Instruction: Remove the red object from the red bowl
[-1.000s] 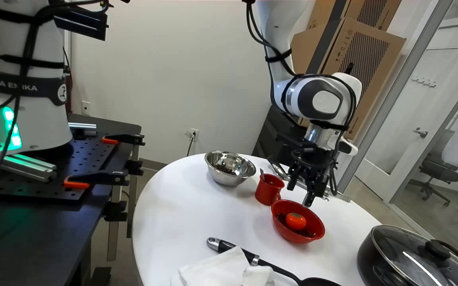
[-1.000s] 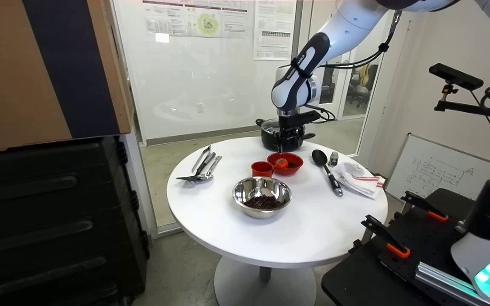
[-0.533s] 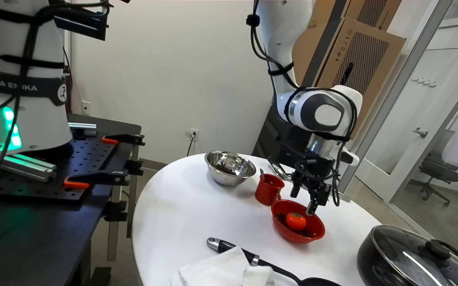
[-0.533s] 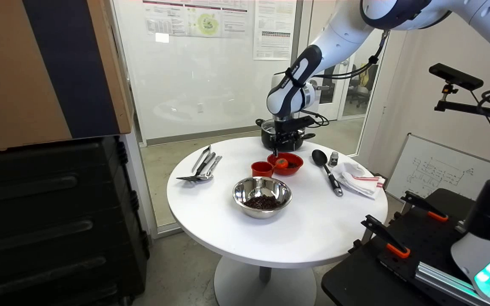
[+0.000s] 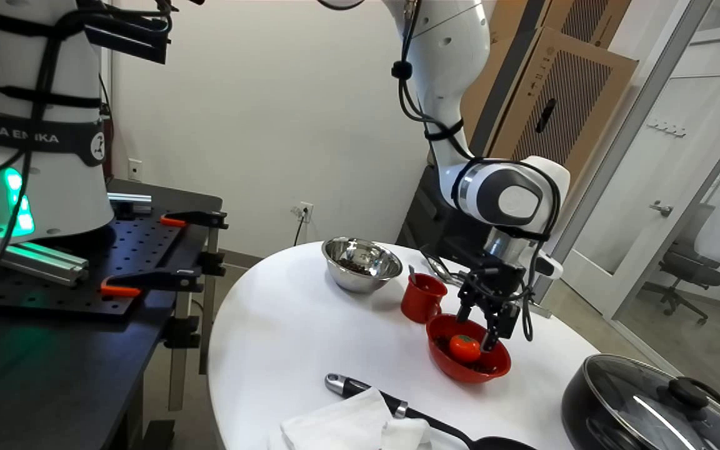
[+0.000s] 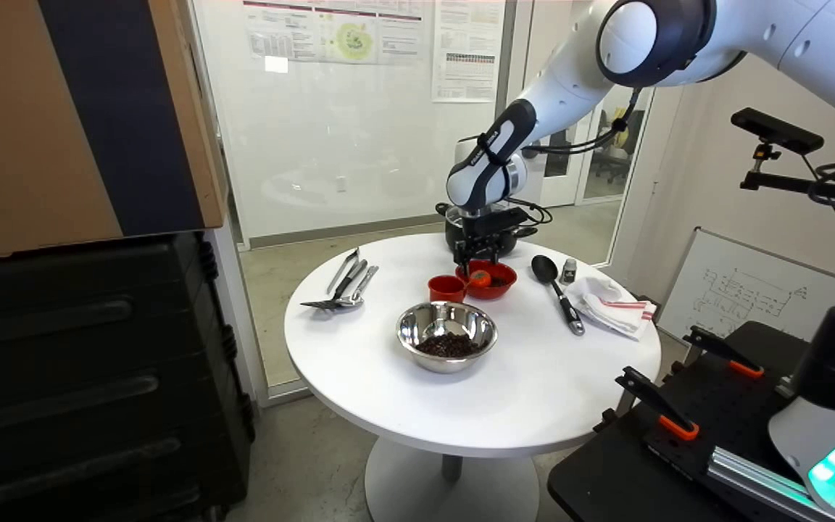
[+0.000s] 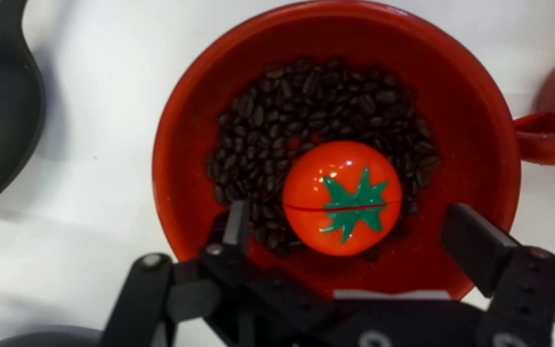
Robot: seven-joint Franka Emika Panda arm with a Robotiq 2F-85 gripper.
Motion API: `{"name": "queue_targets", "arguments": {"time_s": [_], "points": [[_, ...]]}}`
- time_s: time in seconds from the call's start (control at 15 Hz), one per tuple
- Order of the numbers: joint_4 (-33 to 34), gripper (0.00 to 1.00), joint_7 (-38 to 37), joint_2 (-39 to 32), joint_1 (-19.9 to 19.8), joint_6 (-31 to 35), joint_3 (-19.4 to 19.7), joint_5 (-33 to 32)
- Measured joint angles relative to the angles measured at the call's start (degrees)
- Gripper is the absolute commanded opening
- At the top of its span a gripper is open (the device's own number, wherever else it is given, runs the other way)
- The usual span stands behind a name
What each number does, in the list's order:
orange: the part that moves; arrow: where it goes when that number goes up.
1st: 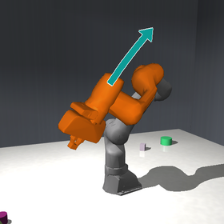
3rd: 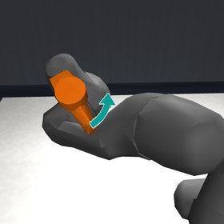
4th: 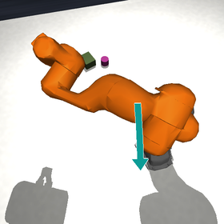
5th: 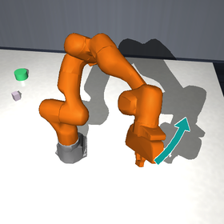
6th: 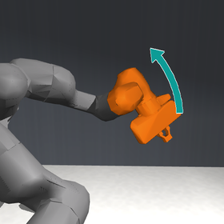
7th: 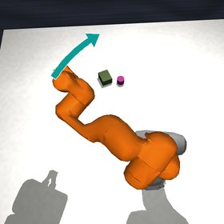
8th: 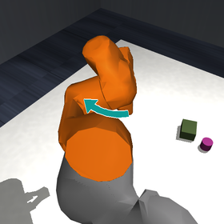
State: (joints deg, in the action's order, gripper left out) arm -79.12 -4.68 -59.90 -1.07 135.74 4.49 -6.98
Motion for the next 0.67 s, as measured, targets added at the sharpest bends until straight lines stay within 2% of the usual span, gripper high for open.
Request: {"name": "queue_targets", "arguments": {"time_s": [0.4,0.67], "points": [[4.6,1.0,-0.2,-3.1,0.0,-3.4,0.0,0.3],[5.0,1.0,-0.4,-3.8,-0.2,-4.5,0.1,0.6]]}}
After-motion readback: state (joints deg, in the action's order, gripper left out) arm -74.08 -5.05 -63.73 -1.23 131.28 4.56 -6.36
